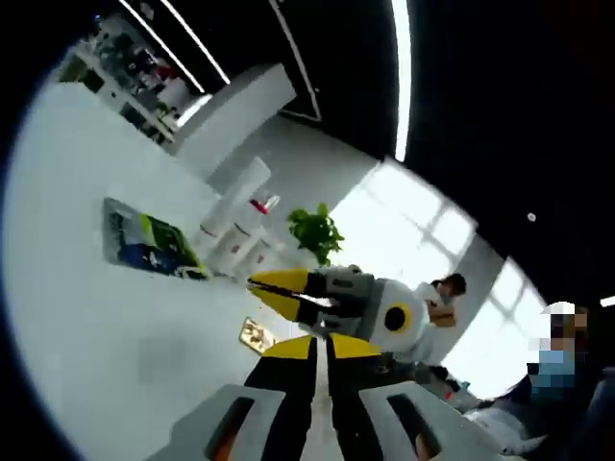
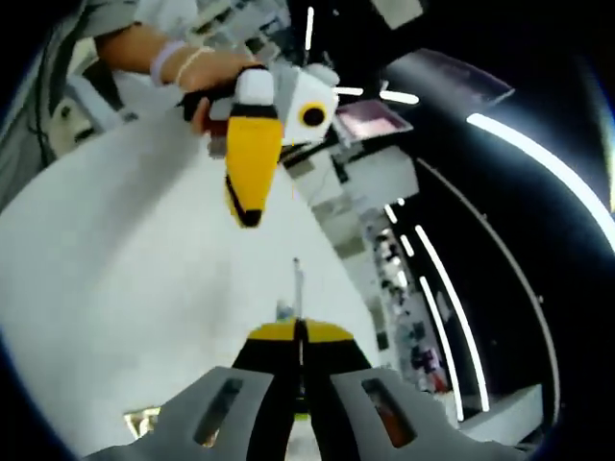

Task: Arrange the skincare products in the storage area until every visible bottle or jar stands upright without overlapping.

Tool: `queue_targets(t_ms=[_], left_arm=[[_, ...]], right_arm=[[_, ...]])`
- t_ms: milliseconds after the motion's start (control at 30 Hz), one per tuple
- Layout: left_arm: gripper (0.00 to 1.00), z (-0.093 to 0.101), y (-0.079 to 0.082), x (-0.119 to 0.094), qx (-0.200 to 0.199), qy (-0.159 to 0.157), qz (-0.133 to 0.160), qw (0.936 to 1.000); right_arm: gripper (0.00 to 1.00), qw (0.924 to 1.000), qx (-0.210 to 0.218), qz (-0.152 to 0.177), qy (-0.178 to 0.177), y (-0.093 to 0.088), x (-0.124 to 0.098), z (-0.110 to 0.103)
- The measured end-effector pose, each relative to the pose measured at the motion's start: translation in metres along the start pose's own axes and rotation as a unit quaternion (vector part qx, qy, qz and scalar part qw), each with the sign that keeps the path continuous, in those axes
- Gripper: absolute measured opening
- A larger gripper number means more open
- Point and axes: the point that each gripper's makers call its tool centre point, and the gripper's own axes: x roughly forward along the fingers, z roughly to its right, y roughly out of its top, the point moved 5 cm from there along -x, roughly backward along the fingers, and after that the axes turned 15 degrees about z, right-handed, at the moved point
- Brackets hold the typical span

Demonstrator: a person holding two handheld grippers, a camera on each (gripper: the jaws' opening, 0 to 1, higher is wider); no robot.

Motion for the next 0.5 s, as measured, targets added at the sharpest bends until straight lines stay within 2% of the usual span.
queue_targets(t_ms=[67, 167, 267, 300, 400, 500], left_arm=[[0.06, 0.002, 0.006, 0.003, -0.036, -0.012, 0.037, 0.9986], [0.18, 0.000, 0.021, 0.005, -0.060, -0.014, 0.082, 0.9947], [0.20, 0.001, 0.020, 0.006, -0.051, -0.012, 0.087, 0.9949], [0.22, -0.002, 0.028, 0.006, -0.052, -0.009, 0.094, 0.9942], [0.31, -0.003, 0.032, 0.007, -0.058, -0.002, 0.117, 0.9914], [0.34, -0.004, 0.034, 0.008, -0.069, -0.004, 0.121, 0.9902]], right_arm=[[0.00, 0.9987, -0.035, 0.005, -0.038, 0.005, 0.001, 0.009], [0.00, 0.9963, -0.064, 0.005, -0.056, 0.009, 0.002, 0.011], [0.00, 0.9966, -0.063, 0.007, -0.053, 0.011, 0.003, 0.009], [0.00, 0.9963, -0.066, 0.010, -0.053, 0.012, 0.003, 0.008], [0.00, 0.9959, -0.071, 0.015, -0.054, 0.015, 0.004, 0.008], [0.00, 0.9952, -0.076, 0.021, -0.058, 0.016, 0.005, 0.009]])
